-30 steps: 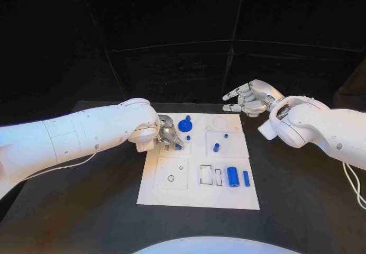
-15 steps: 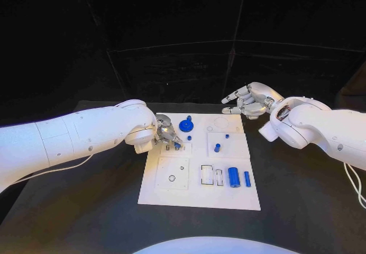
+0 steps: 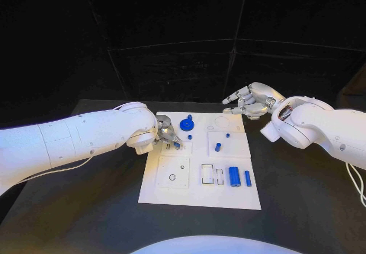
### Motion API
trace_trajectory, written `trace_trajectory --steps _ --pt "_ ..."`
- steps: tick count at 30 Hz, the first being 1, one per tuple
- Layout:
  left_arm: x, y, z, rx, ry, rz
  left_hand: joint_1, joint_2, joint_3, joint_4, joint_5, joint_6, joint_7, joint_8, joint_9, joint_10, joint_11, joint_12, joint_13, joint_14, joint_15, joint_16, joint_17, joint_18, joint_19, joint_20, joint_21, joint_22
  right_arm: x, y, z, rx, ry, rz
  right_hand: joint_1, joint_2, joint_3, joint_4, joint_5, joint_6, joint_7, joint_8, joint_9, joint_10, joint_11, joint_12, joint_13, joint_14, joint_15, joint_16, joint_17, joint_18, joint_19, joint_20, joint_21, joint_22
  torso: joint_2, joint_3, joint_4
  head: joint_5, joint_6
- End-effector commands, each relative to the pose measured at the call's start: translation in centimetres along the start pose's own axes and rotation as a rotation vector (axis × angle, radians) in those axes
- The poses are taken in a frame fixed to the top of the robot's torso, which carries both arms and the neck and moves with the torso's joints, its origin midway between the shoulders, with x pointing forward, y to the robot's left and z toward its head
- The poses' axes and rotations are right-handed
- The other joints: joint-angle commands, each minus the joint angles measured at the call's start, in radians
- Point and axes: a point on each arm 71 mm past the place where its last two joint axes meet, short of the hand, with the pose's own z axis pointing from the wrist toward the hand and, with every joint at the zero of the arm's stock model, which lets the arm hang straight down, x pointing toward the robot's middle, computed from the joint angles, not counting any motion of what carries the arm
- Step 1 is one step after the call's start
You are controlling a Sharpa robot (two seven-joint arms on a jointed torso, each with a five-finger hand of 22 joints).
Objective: Assemble the parts on the task board
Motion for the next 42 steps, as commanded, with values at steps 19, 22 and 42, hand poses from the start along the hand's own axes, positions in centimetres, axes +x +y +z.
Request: trace_trajectory --steps 19,22,42 --pt "0.44 0.08 0.26 -0.028 0.027 0.065 0.002 0.008 0.138 -0.133 0.0 -0.005 -0.004 0.007 0.002 0.001 -0.002 -0.004 -0.002 0.106 -0.002 0.003 0.263 -0.008 -0.003 -0.004 0.001 0.002 0.04 0.24 -0.03 -0.016 0.016 -0.002 -0.009 0.0 -0.005 0.0 -0.008 0.001 0.0 0.005 -0.001 -0.001 -0.005 -0.003 -0.001 0.061 -0.003 -0.005 0.072 0.005 -0.008 -0.001 -0.004 -0.002 0.0 -0.0001 -0.0005 -0.001 -0.006" --pt "0.51 0.09 0.25 -0.029 0.035 0.07 0.002 0.008 0.139 -0.133 0.0 -0.005 -0.004 0.007 0.002 0.001 -0.002 -0.004 -0.002 0.106 -0.002 0.003 0.263 -0.008 -0.003 -0.004 0.001 0.002 0.05 0.24 -0.02 -0.015 0.016 -0.002 -0.009 0.0 -0.005 0.0 -0.008 0.001 0.0 0.005 -0.001 -0.001 -0.005 -0.003 -0.001 0.061 -0.003 -0.005 0.072 0.005 -0.008 -0.001 -0.004 -0.002 0.0 0.0 -0.0003 -0.001 -0.007" --pt "0.35 0.53 0.15 -0.04 0.029 0.083 0.002 0.003 0.145 -0.14 0.0 -0.004 -0.005 0.011 0.003 0.005 -0.002 0.001 0.003 0.106 -0.002 0.003 0.263 -0.008 -0.003 -0.004 0.001 0.002 0.07 0.24 0.03 -0.017 0.015 -0.005 -0.009 0.003 -0.005 0.0 -0.009 0.001 0.0 0.006 -0.001 -0.002 -0.005 -0.005 -0.003 0.061 -0.003 -0.005 0.071 0.005 -0.009 -0.001 -0.005 -0.004 0.0 0.0 0.0001 0.001 -0.008"
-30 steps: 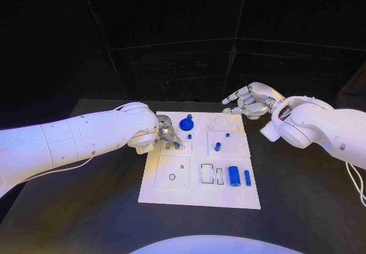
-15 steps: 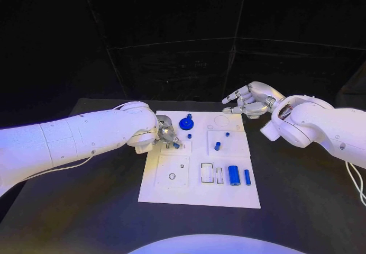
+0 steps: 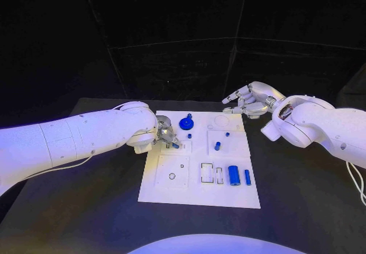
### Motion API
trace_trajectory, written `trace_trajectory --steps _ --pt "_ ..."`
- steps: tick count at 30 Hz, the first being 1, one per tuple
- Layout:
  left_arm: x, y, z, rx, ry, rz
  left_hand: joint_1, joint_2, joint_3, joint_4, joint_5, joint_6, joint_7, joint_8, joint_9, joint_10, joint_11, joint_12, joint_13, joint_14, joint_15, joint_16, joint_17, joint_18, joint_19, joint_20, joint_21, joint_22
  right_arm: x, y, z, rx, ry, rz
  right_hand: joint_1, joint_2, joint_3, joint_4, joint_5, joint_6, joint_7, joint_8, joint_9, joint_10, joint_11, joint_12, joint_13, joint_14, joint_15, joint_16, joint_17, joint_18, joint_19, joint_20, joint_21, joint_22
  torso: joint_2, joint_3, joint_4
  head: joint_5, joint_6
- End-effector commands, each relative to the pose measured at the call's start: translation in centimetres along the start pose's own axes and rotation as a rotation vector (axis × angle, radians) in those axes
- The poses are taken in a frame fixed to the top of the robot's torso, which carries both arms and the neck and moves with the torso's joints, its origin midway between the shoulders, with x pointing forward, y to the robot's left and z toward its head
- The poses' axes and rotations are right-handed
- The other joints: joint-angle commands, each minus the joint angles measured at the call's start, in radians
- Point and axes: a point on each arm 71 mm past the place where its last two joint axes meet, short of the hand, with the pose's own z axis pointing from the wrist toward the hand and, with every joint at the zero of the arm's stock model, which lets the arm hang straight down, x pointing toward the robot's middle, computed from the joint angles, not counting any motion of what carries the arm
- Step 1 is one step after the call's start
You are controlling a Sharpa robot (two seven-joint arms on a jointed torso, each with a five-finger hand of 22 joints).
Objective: Assemble the parts on the task board
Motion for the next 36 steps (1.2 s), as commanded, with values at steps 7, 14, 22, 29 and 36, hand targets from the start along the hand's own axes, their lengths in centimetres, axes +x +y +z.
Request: trace_trajectory --steps 7,14,22,29,36 --pt "0.19 0.03 0.08 -0.016 0.011 0.028 -0.014 -0.003 0.141 -0.134 0.0 0.006 -0.01 0.011 0.002 0.012 -0.003 0.007 0.004 0.106 -0.002 0.003 0.263 -0.009 -0.001 -0.004 0.003 0.005 -0.01 0.23 0.07 -0.013 0.001 -0.004 -0.009 0.003 -0.005 0.0 -0.003 0.0 0.0 0.005 -0.001 -0.003 -0.005 -0.006 -0.002 0.06 -0.003 -0.007 0.07 0.006 -0.007 0.002 -0.006 -0.003 0.0 0.0006 -0.0009 0.001 -0.004" --pt "0.17 -0.25 0.27 -0.016 0.015 0.033 -0.075 -0.003 0.095 -0.087 -0.006 0.024 -0.017 0.019 -0.004 0.021 -0.008 0.018 0.008 0.106 -0.005 0.003 0.263 -0.01 0.001 -0.006 0.006 0.013 0.02 0.26 0.1 -0.013 0.0 -0.004 -0.009 0.003 -0.005 0.0 -0.003 0.0 0.0 0.005 -0.001 -0.004 -0.005 -0.007 -0.004 0.06 -0.003 -0.008 0.068 0.006 -0.008 0.002 -0.008 -0.006 0.0 0.0012 -0.0015 0.001 -0.005" --pt "0.07 -0.28 0.42 -0.021 0.023 0.04 -0.12 -0.003 0.016 -0.045 -0.012 0.049 -0.024 0.02 -0.016 0.028 -0.013 0.031 0.015 0.106 -0.01 0.003 0.263 -0.012 0.005 -0.01 0.013 0.025 0.13 0.42 0.28 -0.018 -0.008 -0.004 -0.011 0.004 -0.007 0.001 0.001 -0.007 0.002 0.002 -0.003 -0.014 -0.003 -0.018 -0.015 0.058 -0.002 -0.013 0.061 0.009 -0.014 0.003 -0.014 -0.019 0.0 0.001 -0.0005 -0.001 -0.007" --pt "0.01 -0.44 0.55 -0.022 0.023 0.041 -0.139 0.002 -0.022 -0.025 -0.012 0.061 -0.027 0.019 -0.023 0.033 -0.015 0.039 0.02 0.106 -0.011 0.003 0.263 -0.015 0.009 -0.011 0.019 0.036 0.18 0.46 0.35 -0.019 -0.008 -0.003 -0.012 0.004 -0.008 0.001 0.002 -0.009 0.002 0.002 -0.003 -0.017 -0.003 -0.022 -0.019 0.057 -0.002 -0.014 0.06 0.009 -0.015 0.003 -0.015 -0.02 0.0 0.0006 -0.0008 -0.001 -0.008" --pt "-0.07 -0.47 0.6 -0.023 0.017 0.038 -0.157 -0.002 -0.072 -0.005 -0.012 0.075 -0.03 0.019 -0.031 0.039 -0.017 0.046 0.025 0.106 -0.013 0.003 0.263 -0.016 0.012 -0.013 0.024 0.045 0.2 0.46 0.38 -0.018 -0.007 -0.003 -0.012 0.004 -0.009 0.001 0.002 -0.009 0.003 0.001 -0.003 -0.019 -0.002 -0.024 -0.021 0.057 -0.002 -0.014 0.059 0.009 -0.015 0.003 -0.015 -0.02 0.0 0.0008 -0.0004 -0.002 -0.009"
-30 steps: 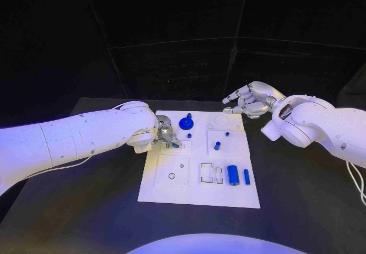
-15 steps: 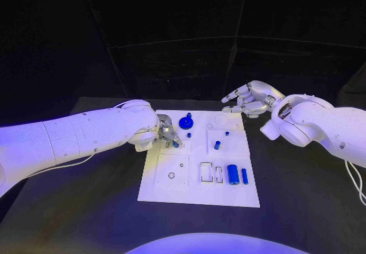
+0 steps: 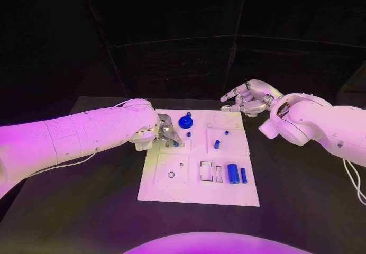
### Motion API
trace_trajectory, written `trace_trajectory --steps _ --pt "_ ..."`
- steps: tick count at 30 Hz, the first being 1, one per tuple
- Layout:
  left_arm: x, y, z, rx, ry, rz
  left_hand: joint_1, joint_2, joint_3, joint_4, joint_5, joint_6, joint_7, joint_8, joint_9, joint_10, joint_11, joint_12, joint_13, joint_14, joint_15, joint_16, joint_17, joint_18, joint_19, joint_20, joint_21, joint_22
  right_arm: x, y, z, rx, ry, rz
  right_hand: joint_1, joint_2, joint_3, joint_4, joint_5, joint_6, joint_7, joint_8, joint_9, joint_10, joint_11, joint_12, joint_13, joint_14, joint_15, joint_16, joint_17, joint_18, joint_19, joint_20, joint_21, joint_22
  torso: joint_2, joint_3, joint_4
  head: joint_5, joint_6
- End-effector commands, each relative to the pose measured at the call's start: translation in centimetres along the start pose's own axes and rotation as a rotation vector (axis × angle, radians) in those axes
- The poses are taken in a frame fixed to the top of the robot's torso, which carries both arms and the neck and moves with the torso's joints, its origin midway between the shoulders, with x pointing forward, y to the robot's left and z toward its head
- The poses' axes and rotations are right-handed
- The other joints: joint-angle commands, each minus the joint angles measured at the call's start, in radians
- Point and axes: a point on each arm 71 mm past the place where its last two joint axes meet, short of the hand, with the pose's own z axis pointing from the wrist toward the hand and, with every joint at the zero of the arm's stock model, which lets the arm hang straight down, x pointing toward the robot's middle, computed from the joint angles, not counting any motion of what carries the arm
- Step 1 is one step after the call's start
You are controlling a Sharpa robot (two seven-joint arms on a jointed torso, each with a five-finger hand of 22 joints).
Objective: Assemble the parts on the task board
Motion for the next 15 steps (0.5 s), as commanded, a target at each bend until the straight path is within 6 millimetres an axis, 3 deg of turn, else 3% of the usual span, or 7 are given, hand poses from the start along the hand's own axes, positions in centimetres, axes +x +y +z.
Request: trace_trajectory --steps 1,9,15 --pt "-0.01 0.01 0.02 -0.007 0.004 0.009 -0.012 0.001 -0.015 0.006 -0.005 0.01 0.0 0.0 -0.003 0.008 -0.001 0.004 0.001 0.106 -0.006 0.003 0.263 -0.016 0.002 -0.003 0.004 0.002 -0.09 0.21 0.06 -0.012 -0.007 -0.002 -0.009 0.0 -0.006 -0.001 0.002 -0.005 -0.001 0.001 -0.001 -0.01 -0.001 -0.006 -0.002 0.057 -0.002 -0.004 0.059 0.009 -0.004 0.0 -0.005 -0.001 -0.001 0.0001 0.0004 0.0 -0.001" --pt "-0.13 0.1 0.06 -0.01 -0.003 0.004 -0.037 -0.007 -0.087 0.036 -0.006 0.023 -0.002 0.001 -0.011 0.013 -0.002 0.008 0.002 0.106 -0.007 0.003 0.263 -0.018 0.005 -0.004 0.008 0.011 -0.09 0.22 0.07 -0.012 -0.007 -0.002 -0.01 0.0 -0.007 0.0 0.003 -0.006 -0.001 0.001 -0.001 -0.01 0.0 -0.006 -0.002 0.057 -0.002 -0.003 0.06 0.009 -0.004 0.0 -0.005 -0.001 -0.001 0.0 0.0 0.0 0.0" --pt "-0.33 0.29 0.02 -0.013 -0.02 -0.008 -0.083 -0.046 -0.232 0.097 -0.038 0.029 -0.006 0.0 -0.019 0.016 -0.006 0.011 0.003 0.106 -0.011 0.003 0.263 -0.019 0.007 -0.007 0.011 0.017 -0.12 0.19 0.07 -0.012 -0.008 -0.003 -0.01 0.0 -0.007 0.0 0.003 -0.006 -0.001 0.001 -0.001 -0.01 0.0 -0.006 -0.002 0.057 -0.002 -0.003 0.06 0.009 -0.004 0.0 -0.005 -0.001 -0.001 -0.0007 0.0006 -0.003 0.002"
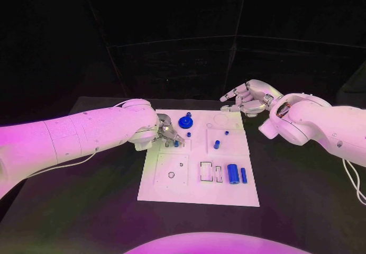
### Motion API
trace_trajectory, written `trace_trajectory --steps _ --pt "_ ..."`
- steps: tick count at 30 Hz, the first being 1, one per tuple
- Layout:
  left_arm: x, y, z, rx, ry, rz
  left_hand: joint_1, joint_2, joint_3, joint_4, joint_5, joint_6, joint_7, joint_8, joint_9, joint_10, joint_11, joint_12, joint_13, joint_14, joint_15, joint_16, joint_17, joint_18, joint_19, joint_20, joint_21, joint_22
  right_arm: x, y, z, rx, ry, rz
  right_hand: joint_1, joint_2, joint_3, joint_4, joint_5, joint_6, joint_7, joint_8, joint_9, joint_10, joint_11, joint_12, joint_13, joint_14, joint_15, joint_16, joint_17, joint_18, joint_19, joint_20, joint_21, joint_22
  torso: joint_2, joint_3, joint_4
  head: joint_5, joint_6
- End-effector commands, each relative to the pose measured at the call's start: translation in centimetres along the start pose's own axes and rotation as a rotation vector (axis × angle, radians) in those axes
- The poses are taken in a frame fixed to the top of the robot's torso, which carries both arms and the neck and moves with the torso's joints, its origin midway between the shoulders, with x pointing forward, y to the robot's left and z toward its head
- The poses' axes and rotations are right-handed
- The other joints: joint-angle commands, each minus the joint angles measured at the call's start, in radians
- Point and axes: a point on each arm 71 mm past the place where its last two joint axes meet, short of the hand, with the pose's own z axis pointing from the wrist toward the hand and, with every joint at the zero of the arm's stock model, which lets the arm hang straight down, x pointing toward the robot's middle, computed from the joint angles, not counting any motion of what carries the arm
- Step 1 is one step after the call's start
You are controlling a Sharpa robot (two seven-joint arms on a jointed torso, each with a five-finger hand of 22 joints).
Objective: Assemble the parts on the task board
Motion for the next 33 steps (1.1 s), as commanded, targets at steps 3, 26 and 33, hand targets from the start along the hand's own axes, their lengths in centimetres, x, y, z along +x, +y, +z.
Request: trace_trajectory --steps 3,26,33 --pt "-0.3 0.2 -0.2 -0.007 -0.022 -0.009 -0.022 -0.016 -0.084 0.04 -0.011 0.008 -0.002 0.0 -0.004 0.007 -0.004 0.006 0.004 0.105 -0.013 0.003 0.263 -0.019 0.005 -0.007 0.007 0.005 -0.1 0.2 0.0 -0.01 -0.01 -0.003 -0.012 0.001 -0.008 0.001 0.003 -0.007 -0.001 0.001 -0.001 -0.007 0.004 -0.003 -0.001 0.057 -0.001 -0.003 0.06 0.009 -0.004 0.0 -0.005 -0.001 0.0 0.0 -0.0004 -0.001 0.003" --pt "-7.4 2.1 -3.0 -0.008 -0.065 -0.032 0.168 0.039 -0.269 0.072 -0.009 -0.099 0.048 -0.093 -0.071 -0.078 0.037 -0.083 -0.124 0.105 0.018 0.003 0.263 -0.001 -0.037 0.017 -0.059 -0.091 -0.4 -0.1 0.1 -0.003 -0.023 -0.005 -0.013 0.004 -0.008 0.002 0.007 -0.007 -0.001 0.001 -0.001 -0.006 0.004 -0.001 0.0 0.058 -0.001 -0.003 0.061 0.009 -0.004 0.0 -0.005 0.0 0.002 -0.0004 -0.0015 -0.002 0.016" --pt "-9.1 2.4 -2.2 -0.057 -0.067 -0.02 0.187 0.059 -0.303 0.088 -0.009 -0.093 0.054 -0.109 -0.089 -0.095 0.043 -0.098 -0.149 0.105 0.024 0.003 0.263 0.004 -0.048 0.025 -0.077 -0.115 -0.4 -0.1 0.2 -0.001 -0.026 -0.007 -0.012 0.006 -0.007 0.002 0.012 -0.007 -0.001 0.001 -0.001 -0.006 0.003 -0.001 0.0 0.058 -0.001 -0.002 0.062 0.009 -0.004 0.0 -0.005 0.0 0.006 -0.0024 -0.006 0.004 0.018"
